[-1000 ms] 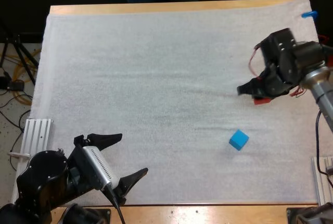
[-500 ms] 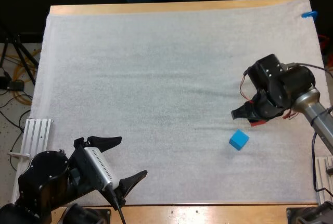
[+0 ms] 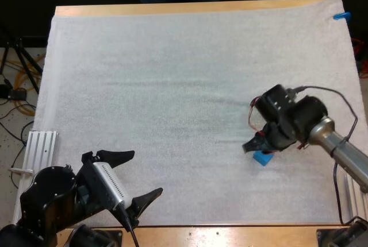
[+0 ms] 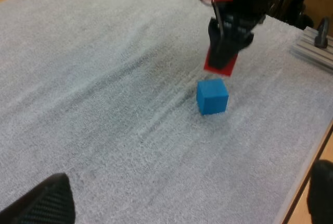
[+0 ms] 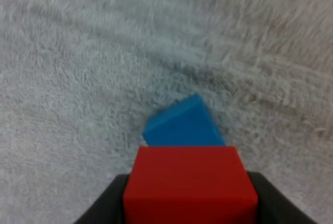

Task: Stack red cube on blue cube

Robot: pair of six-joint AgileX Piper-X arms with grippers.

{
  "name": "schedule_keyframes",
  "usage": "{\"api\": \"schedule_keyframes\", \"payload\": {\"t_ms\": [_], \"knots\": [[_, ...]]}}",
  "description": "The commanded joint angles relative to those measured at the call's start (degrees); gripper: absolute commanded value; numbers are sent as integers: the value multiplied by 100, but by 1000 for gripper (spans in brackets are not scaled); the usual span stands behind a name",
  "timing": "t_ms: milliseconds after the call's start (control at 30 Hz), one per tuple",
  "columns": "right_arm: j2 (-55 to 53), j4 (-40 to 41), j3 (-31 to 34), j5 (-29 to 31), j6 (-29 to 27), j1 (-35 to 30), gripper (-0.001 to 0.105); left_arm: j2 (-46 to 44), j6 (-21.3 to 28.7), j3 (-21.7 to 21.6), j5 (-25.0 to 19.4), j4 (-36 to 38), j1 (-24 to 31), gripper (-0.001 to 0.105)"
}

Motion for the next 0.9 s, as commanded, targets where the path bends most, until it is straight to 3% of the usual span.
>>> {"api": "schedule_keyframes", "payload": {"t_ms": [0, 400, 733, 867], "knots": [[-60, -142, 88, 7, 131, 0, 20, 4, -57, -27, 29, -13, -11, 87], [-37, -901, 643, 14, 325, -1, 20, 4, -57, -27, 29, -13, -11, 87], [405, -779, 642, -16, 554, -1, 21, 4, -57, -27, 29, -13, -11, 87], [424, -734, 623, 13, 592, -1, 40, 4, -57, -27, 41, -5, -11, 87]]}}
